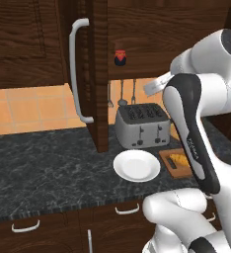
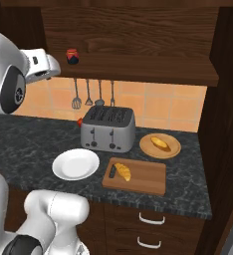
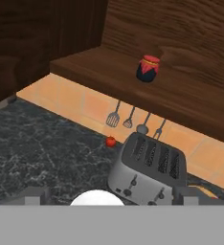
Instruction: From the different types of pastries on the counter, select a croissant and place it on the cutting board. Then retrieve a jar of jam from the cabinet and place it alongside the croissant on the cutting board.
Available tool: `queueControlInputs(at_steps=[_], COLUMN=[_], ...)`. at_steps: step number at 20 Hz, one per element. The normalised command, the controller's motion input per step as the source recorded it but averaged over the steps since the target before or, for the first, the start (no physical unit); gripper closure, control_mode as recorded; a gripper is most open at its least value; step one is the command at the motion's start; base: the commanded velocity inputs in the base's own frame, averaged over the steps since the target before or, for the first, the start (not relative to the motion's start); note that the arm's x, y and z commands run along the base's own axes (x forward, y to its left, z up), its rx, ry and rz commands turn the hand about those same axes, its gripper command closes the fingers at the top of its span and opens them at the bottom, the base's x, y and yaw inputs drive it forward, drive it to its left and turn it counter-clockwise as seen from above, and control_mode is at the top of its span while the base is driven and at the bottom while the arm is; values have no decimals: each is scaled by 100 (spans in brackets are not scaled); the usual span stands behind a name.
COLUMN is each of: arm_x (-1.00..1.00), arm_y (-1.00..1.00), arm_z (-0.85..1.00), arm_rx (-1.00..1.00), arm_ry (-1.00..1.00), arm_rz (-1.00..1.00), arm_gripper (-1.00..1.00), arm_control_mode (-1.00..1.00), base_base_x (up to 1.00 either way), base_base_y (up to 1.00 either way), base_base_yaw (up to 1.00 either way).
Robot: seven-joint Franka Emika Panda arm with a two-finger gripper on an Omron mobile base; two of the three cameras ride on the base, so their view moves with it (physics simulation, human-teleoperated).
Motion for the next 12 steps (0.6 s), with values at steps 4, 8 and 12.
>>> queueControlInputs(at_steps=[4,8,12], arm_x=[6,13,10], arm_y=[10,10,0], arm_z=[4,1,2], arm_rx=[3,7,14], arm_ry=[-18,-10,0], arm_rz=[-10,-25,-24], arm_gripper=[-100,-100,-100], arm_control_mode=[-100,-100,-100], base_base_x=[0,0,0], base_base_y=[0,0,0], base_base_yaw=[0,0,0])
